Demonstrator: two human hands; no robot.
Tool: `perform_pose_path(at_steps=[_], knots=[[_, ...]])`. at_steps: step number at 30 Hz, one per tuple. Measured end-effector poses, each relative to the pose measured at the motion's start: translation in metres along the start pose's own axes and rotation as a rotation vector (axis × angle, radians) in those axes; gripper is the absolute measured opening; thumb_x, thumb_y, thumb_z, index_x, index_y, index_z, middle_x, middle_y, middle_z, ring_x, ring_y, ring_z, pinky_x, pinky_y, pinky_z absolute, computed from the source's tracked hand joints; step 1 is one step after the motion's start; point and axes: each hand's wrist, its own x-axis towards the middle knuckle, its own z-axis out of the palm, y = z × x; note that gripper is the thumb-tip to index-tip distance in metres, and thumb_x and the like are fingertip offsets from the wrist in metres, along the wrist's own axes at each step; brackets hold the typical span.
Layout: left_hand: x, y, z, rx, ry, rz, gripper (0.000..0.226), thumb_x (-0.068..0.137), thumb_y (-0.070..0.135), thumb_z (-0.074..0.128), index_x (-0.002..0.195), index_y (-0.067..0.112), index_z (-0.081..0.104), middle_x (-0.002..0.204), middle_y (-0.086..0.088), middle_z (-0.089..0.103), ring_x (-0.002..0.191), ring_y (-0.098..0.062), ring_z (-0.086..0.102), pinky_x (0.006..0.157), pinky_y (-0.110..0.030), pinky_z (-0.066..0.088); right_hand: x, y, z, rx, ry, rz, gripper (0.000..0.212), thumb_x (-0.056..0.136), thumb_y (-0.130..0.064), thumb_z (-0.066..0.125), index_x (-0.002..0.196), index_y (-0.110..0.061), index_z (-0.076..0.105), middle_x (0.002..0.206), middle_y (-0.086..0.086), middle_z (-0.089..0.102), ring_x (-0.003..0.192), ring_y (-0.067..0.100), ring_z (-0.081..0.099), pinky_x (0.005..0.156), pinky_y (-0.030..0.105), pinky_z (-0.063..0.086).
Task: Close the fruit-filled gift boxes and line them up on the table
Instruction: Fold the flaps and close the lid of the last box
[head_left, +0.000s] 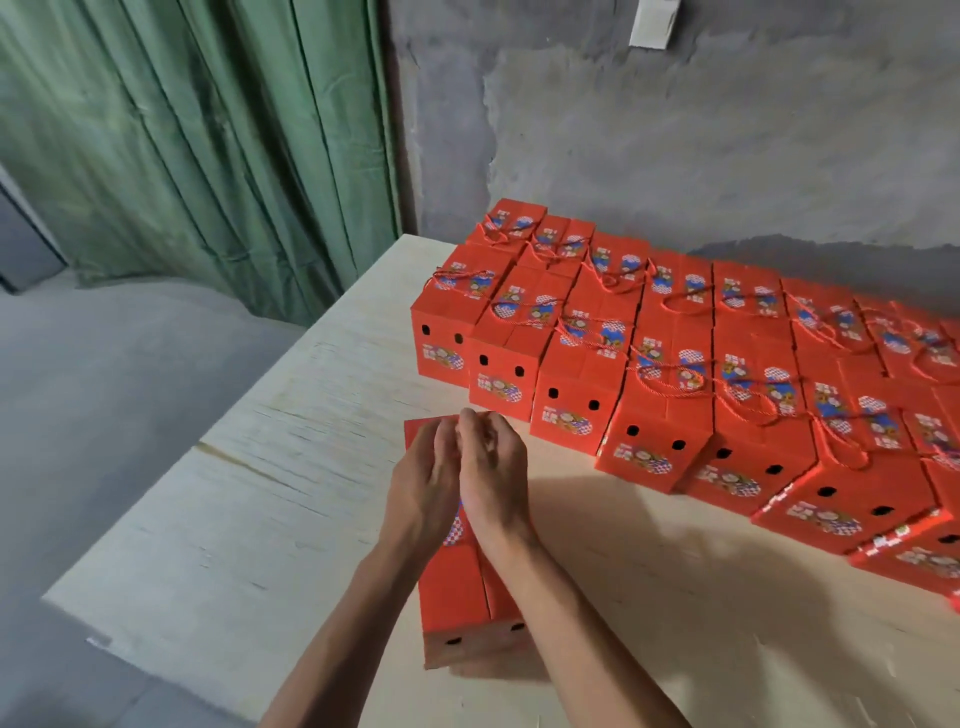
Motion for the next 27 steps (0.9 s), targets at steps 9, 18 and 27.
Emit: perform_pose_path(at_steps=[9,18,27], knots=[[0.118,-0.067,-0.107,-0.097,-0.006,-0.041,0.035,0.111,0.028,0.039,0.089,0.029,0.066,0.084,0.009,0.072,0.080,-0.008,0.067,0.067,-0.031,0.049,0.067,0.008,0.161,-0.044,0.007,-0.023,0.029,0.104,-0.029,0.057,0.076,-0.021,0.060,0.075,-0.005,0.066,0.070,0.007,0.062,0.066,0.024,0.047],[0.277,-0.113,-0.155,0.010,-0.060,0.014,0.045,0.109,0.034,0.039,0.153,0.028,0.039,0.124,0.006,0.069,0.106,-0.010,0.063,0.077,-0.025,0.041,0.190,0.007,0.273,-0.130,0.099,-0.063,0.029,0.102,-0.028,0.060,0.074,-0.019,0.057,0.075,0.002,0.064,0.066,0.010,0.057,0.063,0.029,0.042],[0.419,-0.128,-0.138,0.019,-0.070,-0.001,0.035,0.107,0.035,0.041,0.131,0.014,0.055,0.118,-0.005,0.071,0.111,-0.027,0.064,0.077,-0.030,0.041,0.330,-0.001,0.320,-0.206,0.166,-0.064,0.018,0.092,-0.024,0.070,0.079,-0.016,0.062,0.088,0.012,0.071,0.082,0.025,0.067,0.078,0.044,0.054]])
